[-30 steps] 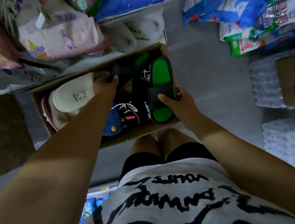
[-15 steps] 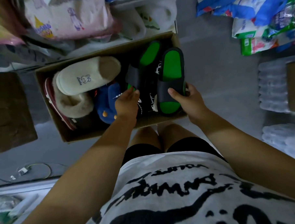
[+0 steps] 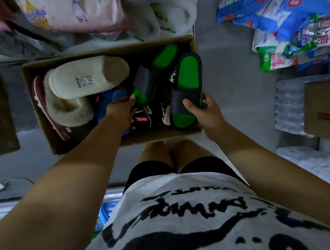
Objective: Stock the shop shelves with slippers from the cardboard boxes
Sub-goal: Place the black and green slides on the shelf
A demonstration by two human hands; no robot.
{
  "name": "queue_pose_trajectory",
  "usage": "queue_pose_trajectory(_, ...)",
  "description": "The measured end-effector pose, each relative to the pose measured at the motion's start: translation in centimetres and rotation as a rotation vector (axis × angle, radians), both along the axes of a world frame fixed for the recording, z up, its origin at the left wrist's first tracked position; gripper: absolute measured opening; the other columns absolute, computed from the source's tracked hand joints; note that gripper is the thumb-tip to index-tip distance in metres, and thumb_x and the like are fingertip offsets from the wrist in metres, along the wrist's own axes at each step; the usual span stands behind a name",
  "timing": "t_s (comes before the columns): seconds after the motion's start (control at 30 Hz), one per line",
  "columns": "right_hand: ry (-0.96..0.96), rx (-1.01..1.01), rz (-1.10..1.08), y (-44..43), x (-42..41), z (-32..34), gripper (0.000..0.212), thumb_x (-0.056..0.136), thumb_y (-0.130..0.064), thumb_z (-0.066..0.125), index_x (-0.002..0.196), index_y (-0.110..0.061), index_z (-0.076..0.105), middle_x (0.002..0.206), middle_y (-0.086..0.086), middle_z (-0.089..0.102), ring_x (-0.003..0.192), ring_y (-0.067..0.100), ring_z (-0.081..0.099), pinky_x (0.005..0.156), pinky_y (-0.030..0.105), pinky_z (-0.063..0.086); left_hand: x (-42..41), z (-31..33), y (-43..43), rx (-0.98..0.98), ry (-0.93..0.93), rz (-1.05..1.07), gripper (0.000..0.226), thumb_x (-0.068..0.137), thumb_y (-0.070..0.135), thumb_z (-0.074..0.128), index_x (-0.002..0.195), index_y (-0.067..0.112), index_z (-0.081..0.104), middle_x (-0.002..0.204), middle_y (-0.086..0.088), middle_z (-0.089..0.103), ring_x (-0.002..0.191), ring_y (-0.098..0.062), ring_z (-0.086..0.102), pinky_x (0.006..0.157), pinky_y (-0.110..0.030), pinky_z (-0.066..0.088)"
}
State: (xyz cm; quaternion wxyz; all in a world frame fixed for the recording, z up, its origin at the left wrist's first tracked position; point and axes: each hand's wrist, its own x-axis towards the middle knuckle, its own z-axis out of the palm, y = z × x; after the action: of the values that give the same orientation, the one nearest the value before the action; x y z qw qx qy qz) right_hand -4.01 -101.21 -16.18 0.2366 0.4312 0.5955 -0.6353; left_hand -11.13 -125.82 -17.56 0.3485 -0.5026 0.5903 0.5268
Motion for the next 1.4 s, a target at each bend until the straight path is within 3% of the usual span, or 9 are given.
queue_pose_trajectory(0.17, 0.035, 0.024, -0.014, -0.6, -0.1, 1.4, 0.056, 0.071, -0.048, 0.088, 0.117, -0.029, 0.063, 0.115, -0.004, 0.074, 0.106, 0.016, 0.071, 0.094, 0.041, 0.059, 0.6, 1.4, 0.3, 0.195, 0.022, 0.145, 0.019, 0.099, 0.014, 0.063, 0.116, 0.006, 0.062, 0.101, -0.004, 0.065, 0.081, -0.010, 0.063, 0.059, -0.019, 0.057)
queue_pose_trajectory(0.3, 0.100, 0.093, 0.000, -1.0, 0.1, 3.5, 0.040, 0.082, -0.042, 0.083, 0.114, -0.027, 0.067, 0.112, -0.005, 0.074, 0.104, 0.014, 0.071, 0.096, 0.044, 0.058, 1.4, 3.4, 1.1, 0.314, 0.094, 0.255, 0.010, 0.098, 0.008, 0.063, 0.107, 0.003, 0.061, 0.113, -0.013, 0.068, 0.106, -0.021, 0.068, 0.073, -0.028, 0.060)
queue_pose_trajectory(0.4, 0.152, 0.047, 0.020, -1.2, 0.2, 5.8, 0.034, 0.082, -0.043, 0.083, 0.110, -0.032, 0.068, 0.111, -0.007, 0.075, 0.105, 0.013, 0.071, 0.097, 0.045, 0.057, 2.4, 6.8, 1.3, 0.344, 0.172, 0.277, 0.004, 0.099, 0.007, 0.062, 0.102, 0.007, 0.064, 0.104, -0.007, 0.072, 0.096, -0.015, 0.071, 0.072, -0.027, 0.059)
queue_pose_trajectory(0.63, 0.307, -0.049, 0.088, -2.4, -1.2, 11.8, 0.039, 0.088, -0.034, 0.078, 0.124, -0.024, 0.066, 0.114, -0.007, 0.075, 0.107, 0.011, 0.071, 0.097, 0.039, 0.057, 4.7, 14.3, -0.9, 0.433, 0.391, 0.426, 0.018, 0.100, 0.003, 0.054, 0.114, -0.001, 0.066, 0.103, -0.010, 0.077, 0.097, -0.017, 0.074, 0.074, -0.024, 0.060)
queue_pose_trajectory(0.77, 0.415, -0.085, 0.152, -4.4, -3.3, 15.1, 0.039, 0.090, -0.031, 0.076, 0.127, -0.021, 0.066, 0.117, -0.004, 0.075, 0.110, 0.014, 0.070, 0.096, 0.037, 0.057, 5.0, 18.3, -3.5, 0.416, 0.520, 0.489, 0.028, 0.095, 0.003, 0.059, 0.122, -0.001, 0.062, 0.113, -0.012, 0.073, 0.109, -0.021, 0.068, 0.093, -0.032, 0.058)
queue_pose_trajectory(0.87, 0.486, -0.056, 0.222, -6.5, -5.2, 17.2, 0.041, 0.088, -0.033, 0.078, 0.126, -0.023, 0.066, 0.116, -0.007, 0.075, 0.109, 0.011, 0.070, 0.095, 0.034, 0.056, 4.5, 21.2, -5.9, 0.351, 0.592, 0.519, 0.012, 0.096, 0.001, 0.059, 0.106, 0.005, 0.067, 0.096, -0.009, 0.076, 0.097, -0.021, 0.071, 0.083, -0.030, 0.061)
queue_pose_trajectory(1.0, 0.575, -0.017, 0.286, -11.1, -7.5, 20.9, 0.053, 0.077, -0.047, 0.081, 0.124, -0.029, 0.066, 0.114, -0.014, 0.075, 0.105, 0.004, 0.070, 0.090, 0.028, 0.055, 4.0, 24.9, -10.2, 0.335, 0.716, 0.563, 0.019, 0.096, -0.001, 0.059, 0.114, 0.003, 0.065, 0.092, -0.007, 0.077, 0.080, -0.014, 0.074, 0.070, -0.026, 0.062)
queue_pose_trajectory(1.13, 0.692, 0.028, 0.291, -16.5, -9.0, 24.9, 0.035, 0.081, -0.040, 0.080, 0.113, -0.037, 0.066, 0.103, -0.023, 0.075, 0.099, -0.002, 0.070, 0.081, 0.017, 0.053, 3.6, 27.9, -15.8, 0.418, 0.818, 0.575, 0.025, 0.095, -0.001, 0.057, 0.120, -0.001, 0.061, 0.116, -0.016, 0.073, 0.103, -0.021, 0.073, 0.089, -0.034, 0.060)
queue_pose_trajectory(1.4, 0.978, 0.018, 0.192, -25.8, -11.5, 33.0, 0.053, 0.077, -0.040, 0.077, 0.126, -0.023, 0.066, 0.114, -0.011, 0.076, 0.108, 0.006, 0.070, 0.086, 0.019, 0.055, 0.3, 34.9, -25.5, 0.521, 1.093, 0.440, 0.028, 0.080, 0.005, 0.064, 0.108, 0.006, 0.068, 0.105, -0.008, 0.076, 0.095, -0.015, 0.074, 0.082, -0.027, 0.061)
